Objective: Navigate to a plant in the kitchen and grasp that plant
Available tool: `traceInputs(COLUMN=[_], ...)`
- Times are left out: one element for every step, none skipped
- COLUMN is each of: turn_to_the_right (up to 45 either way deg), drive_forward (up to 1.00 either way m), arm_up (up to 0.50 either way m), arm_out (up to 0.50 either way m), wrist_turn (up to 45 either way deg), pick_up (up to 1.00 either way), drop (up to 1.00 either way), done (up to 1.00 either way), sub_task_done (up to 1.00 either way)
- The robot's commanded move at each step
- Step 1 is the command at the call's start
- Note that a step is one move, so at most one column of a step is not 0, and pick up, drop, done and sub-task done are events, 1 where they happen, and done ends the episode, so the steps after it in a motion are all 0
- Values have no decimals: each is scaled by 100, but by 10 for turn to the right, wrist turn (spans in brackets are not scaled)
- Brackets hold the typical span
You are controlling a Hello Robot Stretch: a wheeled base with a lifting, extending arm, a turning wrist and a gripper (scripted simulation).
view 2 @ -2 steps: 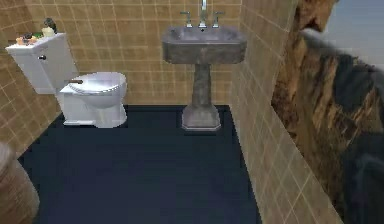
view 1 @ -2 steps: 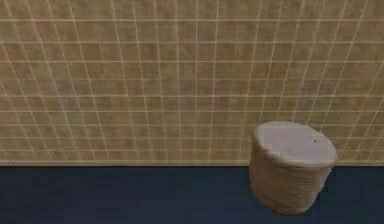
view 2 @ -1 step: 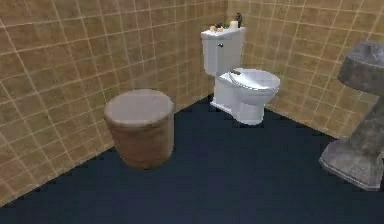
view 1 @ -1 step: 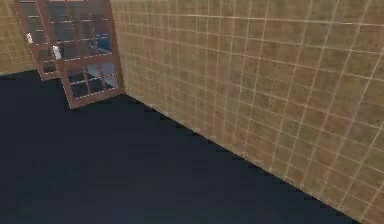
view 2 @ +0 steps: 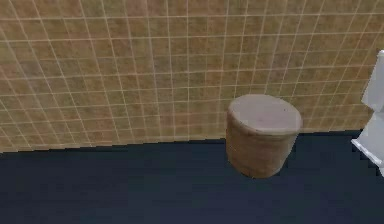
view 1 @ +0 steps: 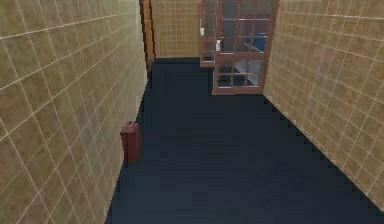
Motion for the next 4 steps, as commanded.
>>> traceInputs(turn_to_the_right=[0, 0, -30, 0], drive_forward=[100, 100, 0, 100], arm_up=[0, 0, 0, 0], arm_out=[0, 0, 0, 0], wrist_turn=[0, 0, 0, 0], pick_up=[0, 0, 0, 0], drop=[0, 0, 0, 0], done=[0, 0, 0, 0], sub_task_done=[0, 0, 0, 0])
